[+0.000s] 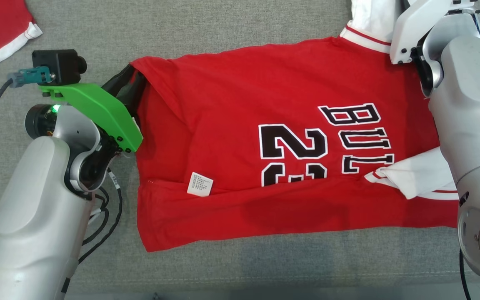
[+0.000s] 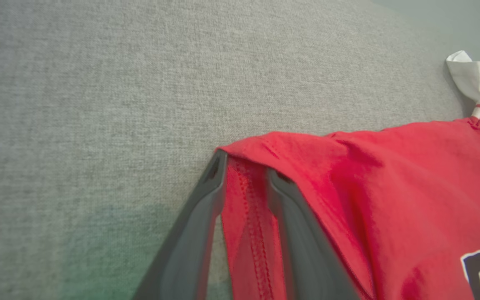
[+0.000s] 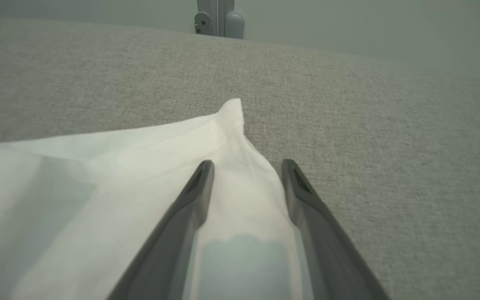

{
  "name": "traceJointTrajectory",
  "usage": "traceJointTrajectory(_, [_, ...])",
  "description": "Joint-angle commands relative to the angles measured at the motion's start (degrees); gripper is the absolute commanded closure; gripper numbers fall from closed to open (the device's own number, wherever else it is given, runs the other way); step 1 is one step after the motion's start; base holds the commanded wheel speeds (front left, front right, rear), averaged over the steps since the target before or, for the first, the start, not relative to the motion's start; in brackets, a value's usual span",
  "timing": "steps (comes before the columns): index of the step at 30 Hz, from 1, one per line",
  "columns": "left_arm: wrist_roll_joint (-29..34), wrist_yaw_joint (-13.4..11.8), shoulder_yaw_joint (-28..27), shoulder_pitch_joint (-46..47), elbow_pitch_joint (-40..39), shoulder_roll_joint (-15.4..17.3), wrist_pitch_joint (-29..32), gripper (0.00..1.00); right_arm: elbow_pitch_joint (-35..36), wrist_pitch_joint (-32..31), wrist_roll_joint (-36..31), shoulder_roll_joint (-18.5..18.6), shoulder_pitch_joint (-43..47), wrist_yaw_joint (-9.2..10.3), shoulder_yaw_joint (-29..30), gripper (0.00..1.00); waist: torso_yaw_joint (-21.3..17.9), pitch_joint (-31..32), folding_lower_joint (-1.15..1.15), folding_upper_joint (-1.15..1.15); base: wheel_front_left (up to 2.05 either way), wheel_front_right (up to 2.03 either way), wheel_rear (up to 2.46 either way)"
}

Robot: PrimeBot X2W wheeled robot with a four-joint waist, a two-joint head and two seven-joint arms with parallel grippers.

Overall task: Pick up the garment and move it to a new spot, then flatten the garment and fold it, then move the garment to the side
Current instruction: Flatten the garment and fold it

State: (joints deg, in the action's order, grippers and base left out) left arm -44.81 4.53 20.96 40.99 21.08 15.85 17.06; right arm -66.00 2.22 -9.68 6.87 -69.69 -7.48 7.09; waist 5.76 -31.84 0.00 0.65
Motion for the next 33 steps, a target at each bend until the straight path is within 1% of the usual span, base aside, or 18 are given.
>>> traceJointTrajectory(1, [0.5, 0.2, 0.0, 0.3, -0.2, 0.6, 0.0, 0.57, -1.1, 0.2, -0.1, -0.2, 0.2, -0.02, -0.1, 0.15, 0.0, 0.1, 0.00, -0.65, 0.00, 0.00, 0.00])
traceJointTrajectory(4, [0.5, 0.1, 0.2, -0.4, -0.5, 1.1, 0.3, 0.58, -1.8, 0.6, 0.0, 0.0, 0.0, -0.02, -0.3, 0.11, 0.1, 0.3, 0.00, -0.65, 0.00, 0.00, 0.00])
traceJointTrajectory(11, [0.7, -0.3, 0.5, -1.3, -1.3, 1.2, 0.1, 0.58, -2.8, 1.3, 0.3, 0.2, -0.5, -0.02, -0.3, 0.07, 0.3, 0.4, 0.00, -0.65, 0.00, 0.00, 0.00])
traceJointTrajectory(15, [0.8, 0.2, 1.2, -1.4, -1.6, 1.5, 0.4, 0.58, -3.4, 1.5, 0.4, 0.3, -0.7, -0.02, -0.3, 0.08, 0.2, 0.6, 0.00, -0.65, 0.00, 0.00, 0.00])
traceJointTrajectory(22, [1.4, 0.4, 2.0, 0.9, 0.1, 1.7, 0.0, 0.58, -4.0, 1.9, 0.5, -0.2, -1.3, -0.02, -0.6, 0.08, -0.4, 0.5, 0.00, -0.65, 0.00, 0.00, 0.00])
traceJointTrajectory(24, [1.6, 0.6, 2.2, 1.7, 0.7, 1.7, -0.1, 0.59, -4.3, 2.1, 0.4, -0.2, -1.4, -0.02, -0.8, 0.10, -0.4, 0.5, 0.00, -0.65, 0.00, 0.00, 0.00])
traceJointTrajectory(26, [1.8, 0.8, 2.5, 2.4, 1.3, 1.6, -0.4, 0.61, -4.5, 2.2, 0.6, -0.1, -1.6, -0.02, -1.0, 0.16, -0.5, 0.4, 0.00, -0.65, 0.00, 0.00, 0.00])
traceJointTrajectory(27, [1.9, 1.0, 2.7, 2.7, 1.7, 1.6, -0.4, 0.66, -4.6, 2.2, 0.6, -0.2, -1.6, -0.02, -1.0, 0.27, -0.5, 0.4, 0.00, -0.65, 0.00, 0.00, 0.00])
traceJointTrajectory(28, [1.9, 1.1, 2.8, 3.0, 2.1, 1.5, -0.5, 0.70, -4.8, 2.2, 0.8, -0.2, -1.6, -0.01, -1.1, 0.48, -0.5, 0.4, 0.00, -0.65, 0.00, 0.00, 0.00])
traceJointTrajectory(29, [1.9, 1.2, 3.1, 3.3, 2.4, 1.4, -0.4, 0.76, -5.0, 2.1, 0.9, -0.3, -1.6, -0.01, -1.3, 0.57, -0.4, 0.3, 0.00, -0.65, 0.00, 0.00, 0.00])
traceJointTrajectory(30, [1.7, 1.5, 3.4, 3.6, 2.8, 1.2, -0.4, 0.94, -5.2, 1.8, 1.0, -0.6, -1.6, -0.01, -1.6, 0.85, -0.4, 0.3, 0.00, -0.65, 0.00, 0.00, 0.00])
traceJointTrajectory(31, [1.5, 1.6, 3.6, 3.9, 3.2, 1.0, -0.6, 1.00, -5.5, 1.6, 1.3, -1.0, -1.6, -0.01, -1.9, 1.00, -0.4, 0.2, 0.00, -0.65, 0.00, 0.00, 0.00])
traceJointTrajectory(33, [0.9, 2.0, 4.2, 4.1, 3.9, 0.8, -0.7, 1.00, -6.0, 1.3, 2.2, -1.4, -1.4, -0.03, -2.5, 1.00, -0.4, 0.2, 0.00, -0.65, 0.00, 0.00, 0.00])
